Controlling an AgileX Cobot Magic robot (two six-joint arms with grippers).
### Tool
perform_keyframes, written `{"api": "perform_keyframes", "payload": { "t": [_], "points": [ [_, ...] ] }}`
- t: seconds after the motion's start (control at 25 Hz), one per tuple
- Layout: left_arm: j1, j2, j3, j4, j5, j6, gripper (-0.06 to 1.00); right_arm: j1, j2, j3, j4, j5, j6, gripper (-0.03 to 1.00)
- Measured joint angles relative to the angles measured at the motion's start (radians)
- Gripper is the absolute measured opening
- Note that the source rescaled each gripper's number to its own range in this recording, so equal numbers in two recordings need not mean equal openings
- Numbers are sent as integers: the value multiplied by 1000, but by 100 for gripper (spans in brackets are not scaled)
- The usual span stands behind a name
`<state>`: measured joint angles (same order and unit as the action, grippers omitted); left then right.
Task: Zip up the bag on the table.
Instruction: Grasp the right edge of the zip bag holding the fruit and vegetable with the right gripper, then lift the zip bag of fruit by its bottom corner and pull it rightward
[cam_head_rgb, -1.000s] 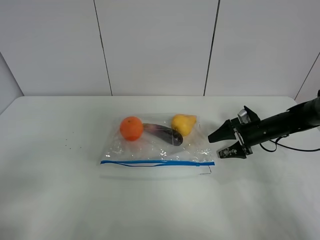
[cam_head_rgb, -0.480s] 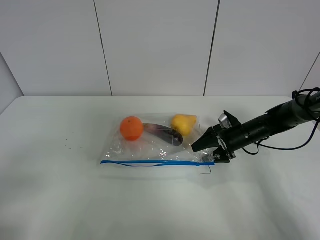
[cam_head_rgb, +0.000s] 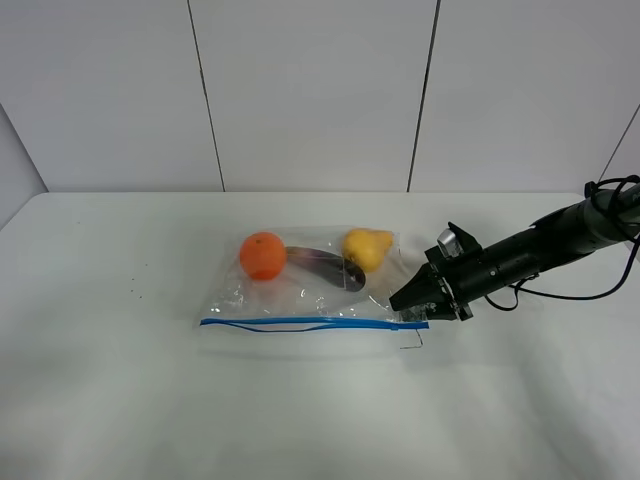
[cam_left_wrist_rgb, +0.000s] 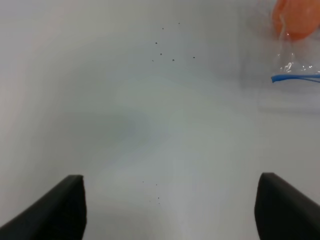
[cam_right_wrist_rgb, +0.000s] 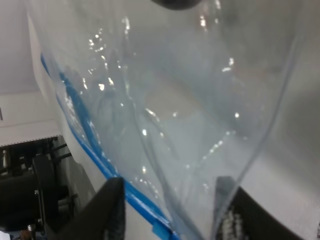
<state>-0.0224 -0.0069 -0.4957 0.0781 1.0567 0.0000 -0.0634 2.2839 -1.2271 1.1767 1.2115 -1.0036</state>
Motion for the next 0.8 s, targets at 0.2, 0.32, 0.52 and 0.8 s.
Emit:
{"api": "perform_keyframes", "payload": {
  "t": [0.2, 0.32, 0.52, 0.8],
  "points": [
    [0, 0, 0, 0, 0, 0, 76, 0, 0, 0, 0, 0, 12, 31],
    [0, 0, 0, 0, 0, 0, 76, 0, 0, 0, 0, 0, 13, 19],
    [0, 0, 0, 0, 0, 0, 76, 0, 0, 0, 0, 0, 13, 0],
    [0, 0, 0, 0, 0, 0, 76, 0, -14, 0, 3, 0, 16, 0]
  ]
}}
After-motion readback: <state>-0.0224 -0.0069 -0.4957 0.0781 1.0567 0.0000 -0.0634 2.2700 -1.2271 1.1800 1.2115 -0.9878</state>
